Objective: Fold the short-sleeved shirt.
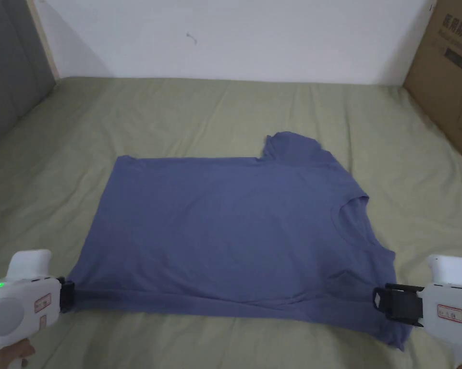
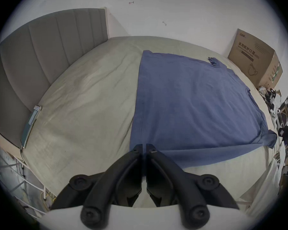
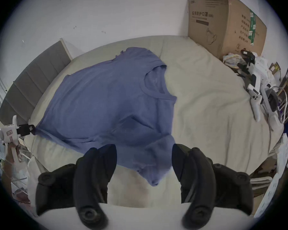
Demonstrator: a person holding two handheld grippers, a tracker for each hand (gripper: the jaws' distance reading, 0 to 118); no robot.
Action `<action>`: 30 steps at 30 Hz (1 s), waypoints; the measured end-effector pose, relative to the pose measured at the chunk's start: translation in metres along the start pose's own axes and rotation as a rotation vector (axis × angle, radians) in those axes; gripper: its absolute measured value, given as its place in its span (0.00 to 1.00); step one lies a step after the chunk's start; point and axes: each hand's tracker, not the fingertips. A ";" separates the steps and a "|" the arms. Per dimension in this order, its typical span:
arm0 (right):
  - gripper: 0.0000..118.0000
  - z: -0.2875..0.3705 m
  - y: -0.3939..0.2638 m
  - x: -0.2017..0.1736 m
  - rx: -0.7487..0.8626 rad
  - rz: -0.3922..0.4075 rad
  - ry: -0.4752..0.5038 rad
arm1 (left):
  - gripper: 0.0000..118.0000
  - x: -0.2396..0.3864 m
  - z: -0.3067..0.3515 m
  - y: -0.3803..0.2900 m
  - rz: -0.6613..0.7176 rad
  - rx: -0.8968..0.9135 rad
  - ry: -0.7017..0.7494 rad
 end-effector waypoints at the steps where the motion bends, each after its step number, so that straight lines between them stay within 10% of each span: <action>1: 0.64 -0.001 0.000 0.004 -0.004 0.001 -0.006 | 0.02 0.000 0.000 0.000 -0.001 -0.001 0.000; 7: 0.57 -0.020 -0.028 0.020 -0.157 0.003 -0.009 | 0.02 0.000 0.002 0.000 -0.002 0.001 0.002; 10: 0.05 -0.031 -0.038 0.015 -0.173 0.001 -0.002 | 0.02 0.001 0.001 0.000 -0.006 -0.002 0.002; 14: 0.02 -0.027 -0.028 0.012 -0.125 -0.059 0.033 | 0.02 0.004 0.004 0.001 -0.023 -0.006 0.011; 30: 0.02 -0.061 0.117 -0.004 -0.054 0.110 -0.087 | 0.02 0.009 -0.031 0.080 -0.051 -0.006 0.075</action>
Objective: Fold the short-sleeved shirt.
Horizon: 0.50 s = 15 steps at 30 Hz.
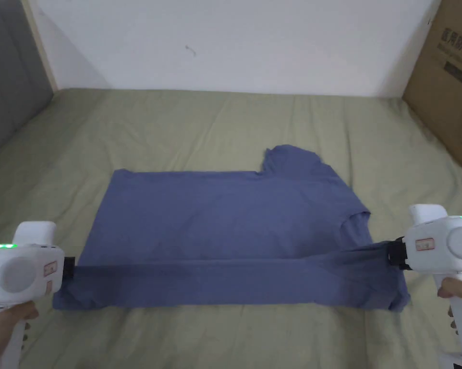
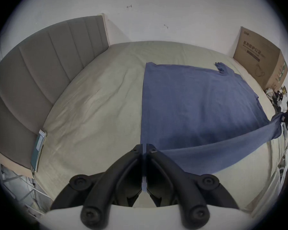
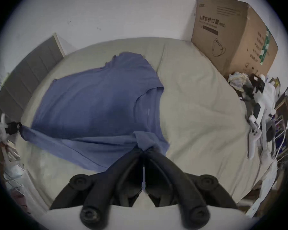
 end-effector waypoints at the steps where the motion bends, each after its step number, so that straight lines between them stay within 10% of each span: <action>1: 0.02 -0.007 0.001 -0.002 0.005 0.029 -0.011 | 0.02 0.001 -0.007 0.003 -0.010 -0.013 0.005; 8: 0.15 -0.052 0.005 0.000 -0.044 -0.042 -0.007 | 0.07 0.012 -0.042 0.007 -0.057 -0.039 0.041; 11: 0.55 -0.057 0.004 0.002 -0.035 -0.063 -0.053 | 0.52 0.015 -0.049 0.003 -0.099 -0.047 0.088; 13: 0.56 -0.052 0.005 0.009 0.003 -0.076 -0.046 | 0.90 0.012 -0.047 0.000 -0.076 -0.047 0.082; 15: 0.56 -0.039 0.007 0.012 0.021 -0.088 -0.035 | 0.91 0.007 -0.034 -0.002 -0.041 -0.020 0.066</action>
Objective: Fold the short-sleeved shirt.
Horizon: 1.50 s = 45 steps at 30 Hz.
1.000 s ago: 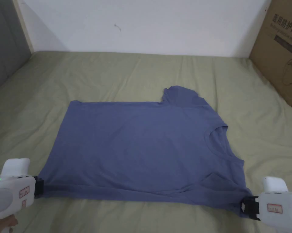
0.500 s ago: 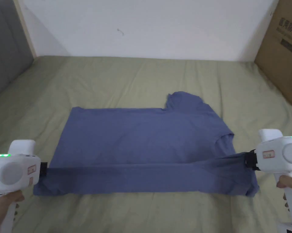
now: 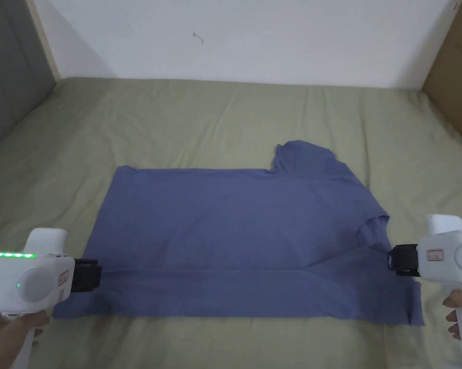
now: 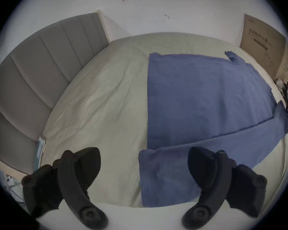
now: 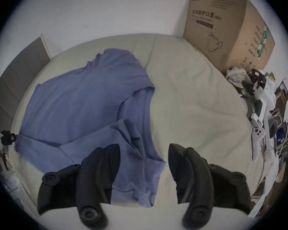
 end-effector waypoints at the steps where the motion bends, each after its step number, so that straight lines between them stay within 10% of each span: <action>1: 0.56 0.008 0.001 0.001 0.014 0.003 0.004 | 0.91 -0.002 0.006 -0.001 0.011 0.012 -0.010; 6: 0.55 0.047 -0.003 -0.004 0.088 0.012 0.067 | 0.88 -0.008 0.044 -0.007 0.015 0.031 -0.086; 8: 0.37 0.059 -0.011 -0.011 0.097 0.026 0.099 | 0.59 -0.010 0.060 -0.014 0.027 0.058 -0.126; 10: 0.01 0.068 -0.021 -0.019 0.096 0.032 0.111 | 0.08 -0.009 0.072 -0.026 0.048 0.063 -0.147; 11: 0.01 0.070 -0.029 -0.024 0.097 0.039 0.126 | 0.02 -0.009 0.076 -0.036 0.059 0.066 -0.150; 21: 0.01 0.042 -0.085 -0.048 -0.009 0.039 0.181 | 0.03 -0.020 0.070 -0.085 0.147 0.002 -0.127; 24: 0.01 0.039 -0.087 -0.045 -0.011 0.025 0.186 | 0.76 -0.028 0.059 -0.070 0.194 0.012 -0.134; 26: 0.01 0.039 -0.087 -0.045 -0.019 0.028 0.180 | 0.92 -0.031 0.042 -0.059 0.202 0.024 -0.081; 30: 0.01 0.036 -0.091 -0.042 -0.037 0.032 0.162 | 0.82 -0.032 0.003 -0.048 0.207 -0.094 -0.057; 38: 0.12 0.032 -0.101 -0.033 -0.058 -0.016 0.140 | 0.02 -0.007 -0.001 -0.049 0.140 -0.062 -0.063; 43: 0.55 0.035 -0.096 -0.016 -0.032 -0.035 0.049 | 0.02 -0.009 0.003 -0.045 0.119 -0.072 -0.074; 45: 0.55 0.034 -0.087 -0.007 -0.016 -0.051 0.045 | 0.02 -0.010 0.008 -0.043 0.104 -0.065 -0.076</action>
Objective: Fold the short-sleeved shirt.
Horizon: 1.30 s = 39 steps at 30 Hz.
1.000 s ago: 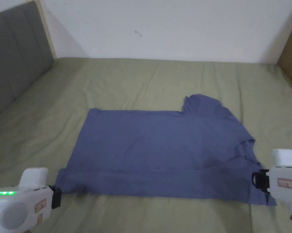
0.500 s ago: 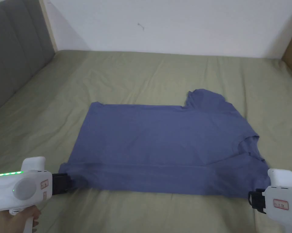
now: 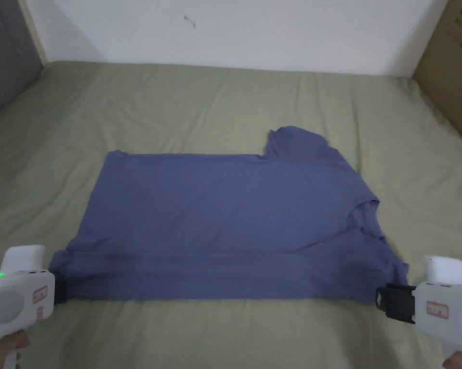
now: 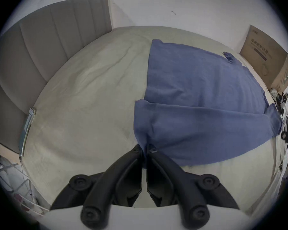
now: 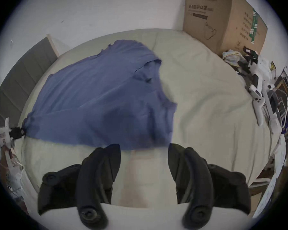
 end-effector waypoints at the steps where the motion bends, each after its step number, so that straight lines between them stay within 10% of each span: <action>1: 0.55 0.000 0.006 0.004 0.022 -0.030 -0.005 | 0.02 -0.001 0.002 0.001 -0.005 0.000 -0.003; 9: 0.60 -0.070 0.033 0.013 -0.107 -0.051 0.022 | 0.02 0.000 0.005 0.006 -0.016 -0.001 -0.012; 12: 0.39 -0.074 0.025 0.007 -0.091 0.008 0.001 | 0.02 0.000 0.005 0.006 -0.017 -0.006 -0.017; 14: 0.05 -0.063 0.027 0.001 -0.089 0.008 0.043 | 0.02 -0.001 0.007 0.005 -0.023 -0.007 -0.019; 39: 0.05 0.012 -0.057 0.044 -0.084 -0.093 0.069 | 0.01 -0.006 0.051 -0.054 -0.092 -0.036 -0.046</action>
